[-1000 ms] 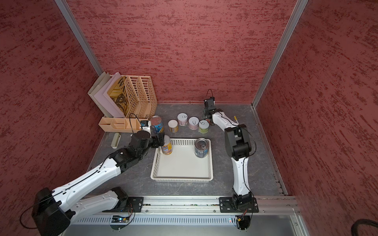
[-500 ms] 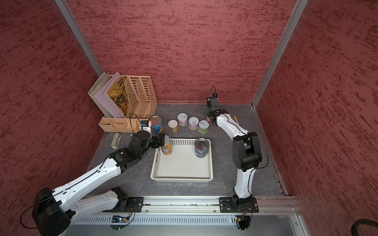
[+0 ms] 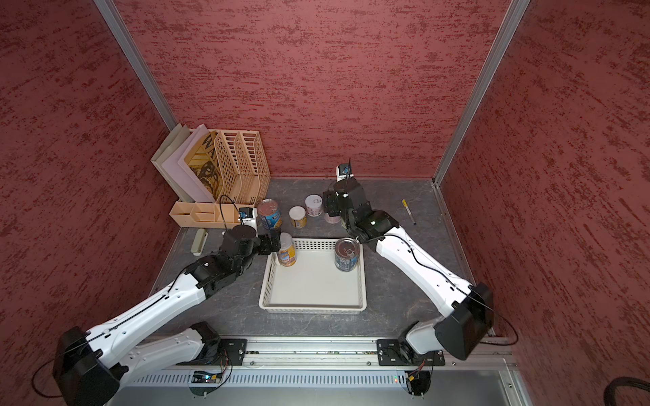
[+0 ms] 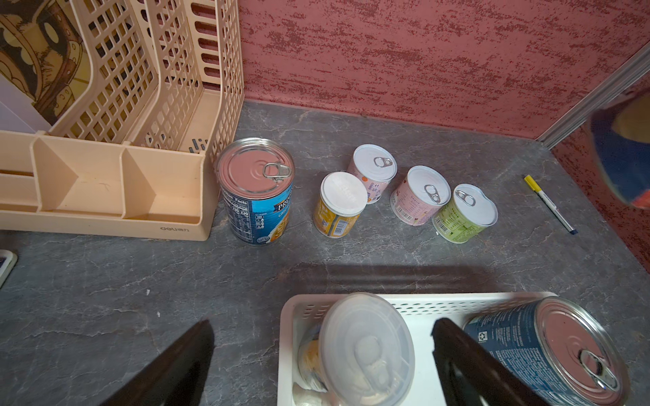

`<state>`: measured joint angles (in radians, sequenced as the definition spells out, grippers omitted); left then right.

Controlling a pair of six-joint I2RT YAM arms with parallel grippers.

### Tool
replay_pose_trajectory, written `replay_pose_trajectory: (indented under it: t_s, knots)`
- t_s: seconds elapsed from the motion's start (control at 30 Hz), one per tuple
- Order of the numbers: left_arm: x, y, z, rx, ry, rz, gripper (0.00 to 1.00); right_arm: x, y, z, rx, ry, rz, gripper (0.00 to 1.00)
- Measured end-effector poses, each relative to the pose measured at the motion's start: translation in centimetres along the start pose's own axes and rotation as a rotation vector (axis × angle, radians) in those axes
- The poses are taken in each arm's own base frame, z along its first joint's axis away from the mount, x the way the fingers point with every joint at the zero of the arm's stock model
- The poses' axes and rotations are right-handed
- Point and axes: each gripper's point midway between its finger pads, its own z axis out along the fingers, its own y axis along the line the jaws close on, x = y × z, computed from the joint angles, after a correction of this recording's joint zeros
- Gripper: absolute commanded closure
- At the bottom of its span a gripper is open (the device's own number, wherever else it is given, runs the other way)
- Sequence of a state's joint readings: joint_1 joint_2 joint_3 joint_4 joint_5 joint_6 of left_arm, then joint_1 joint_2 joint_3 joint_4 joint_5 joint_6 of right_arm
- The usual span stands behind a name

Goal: Put the canned food in the basket
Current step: Place the canned food in the basket.

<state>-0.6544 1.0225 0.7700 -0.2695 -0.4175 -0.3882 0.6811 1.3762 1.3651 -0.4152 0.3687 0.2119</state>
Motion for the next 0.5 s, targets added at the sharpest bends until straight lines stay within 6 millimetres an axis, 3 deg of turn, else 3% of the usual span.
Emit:
replay_pose_trajectory:
  t_s: [0.27, 0.5]
  knots:
    - [-0.5, 0.1, -0.5, 0.003, -0.018, -0.008, 0.00, 3.2, 1.0, -7.0, -0.094, -0.014, -0.055, 0.74]
    - [-0.5, 0.1, -0.4, 0.001, -0.018, -0.007, 0.00, 7.0, 0.3, -9.7, -0.146, 0.009, -0.059, 0.77]
